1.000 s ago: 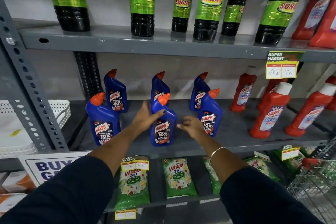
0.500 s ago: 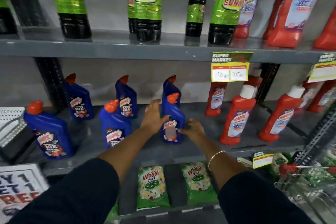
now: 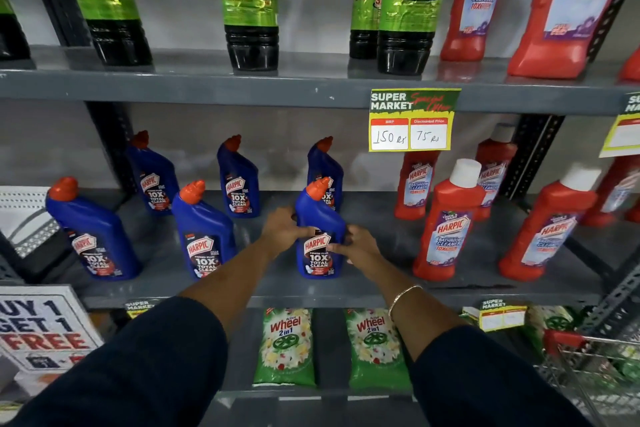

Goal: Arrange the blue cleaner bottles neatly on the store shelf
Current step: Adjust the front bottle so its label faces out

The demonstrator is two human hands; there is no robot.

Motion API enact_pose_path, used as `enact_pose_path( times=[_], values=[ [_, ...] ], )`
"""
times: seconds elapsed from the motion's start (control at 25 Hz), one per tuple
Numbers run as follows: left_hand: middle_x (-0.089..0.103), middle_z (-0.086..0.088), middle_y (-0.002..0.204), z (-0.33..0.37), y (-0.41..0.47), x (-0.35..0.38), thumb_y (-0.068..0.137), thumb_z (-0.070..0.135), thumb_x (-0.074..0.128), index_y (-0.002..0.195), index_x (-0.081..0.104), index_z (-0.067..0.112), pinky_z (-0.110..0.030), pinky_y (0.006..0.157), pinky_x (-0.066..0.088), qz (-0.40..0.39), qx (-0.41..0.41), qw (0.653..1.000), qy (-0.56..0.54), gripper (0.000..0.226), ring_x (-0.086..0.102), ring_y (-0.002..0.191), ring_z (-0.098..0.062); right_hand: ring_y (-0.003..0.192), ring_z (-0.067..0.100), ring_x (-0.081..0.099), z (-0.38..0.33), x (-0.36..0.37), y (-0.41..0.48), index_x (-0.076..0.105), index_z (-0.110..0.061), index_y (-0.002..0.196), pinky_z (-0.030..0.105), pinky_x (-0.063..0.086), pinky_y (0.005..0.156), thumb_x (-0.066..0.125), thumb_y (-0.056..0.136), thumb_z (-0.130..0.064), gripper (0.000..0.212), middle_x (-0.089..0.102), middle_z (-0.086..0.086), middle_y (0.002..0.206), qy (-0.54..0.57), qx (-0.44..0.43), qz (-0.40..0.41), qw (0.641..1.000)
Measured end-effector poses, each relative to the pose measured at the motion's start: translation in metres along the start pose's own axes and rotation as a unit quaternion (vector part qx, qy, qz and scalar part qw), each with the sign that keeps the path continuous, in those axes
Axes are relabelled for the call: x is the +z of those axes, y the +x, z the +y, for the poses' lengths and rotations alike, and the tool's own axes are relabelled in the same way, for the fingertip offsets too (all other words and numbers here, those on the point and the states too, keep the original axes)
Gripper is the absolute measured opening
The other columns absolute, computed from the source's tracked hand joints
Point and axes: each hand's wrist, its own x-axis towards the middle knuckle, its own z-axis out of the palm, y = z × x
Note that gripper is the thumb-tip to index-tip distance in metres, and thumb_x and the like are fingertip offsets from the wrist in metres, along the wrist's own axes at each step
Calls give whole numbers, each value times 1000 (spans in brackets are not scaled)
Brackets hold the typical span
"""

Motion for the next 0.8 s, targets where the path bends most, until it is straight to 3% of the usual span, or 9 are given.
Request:
enact_pose_path(
  times=[0.28, 0.52, 0.8],
  values=[
    [68, -18, 106, 0, 0, 0, 69, 18, 76, 107, 59, 2, -43, 88, 54, 0, 5, 999, 53, 45, 65, 96, -33, 112, 34, 60, -4, -1, -10, 54, -3, 118, 46, 51, 95, 72, 73, -8, 49, 63, 19, 123, 33, 18, -4, 999],
    [70, -15, 102, -2, -1, -4, 67, 23, 77, 104, 61, 5, -43, 85, 54, -10, 17, 998, 61, 44, 66, 91, -29, 111, 35, 60, -3, 4, -11, 56, -3, 116, 52, 50, 96, 73, 73, -10, 47, 63, 20, 121, 28, 24, 10, 999],
    [69, -14, 105, -1, -2, -2, 68, 20, 77, 106, 60, 6, -40, 85, 53, -15, 18, 999, 49, 44, 65, 94, -29, 111, 35, 61, -1, 6, -13, 54, 0, 117, 48, 51, 94, 72, 74, -7, 47, 63, 21, 120, 34, 26, 15, 999]
  ],
)
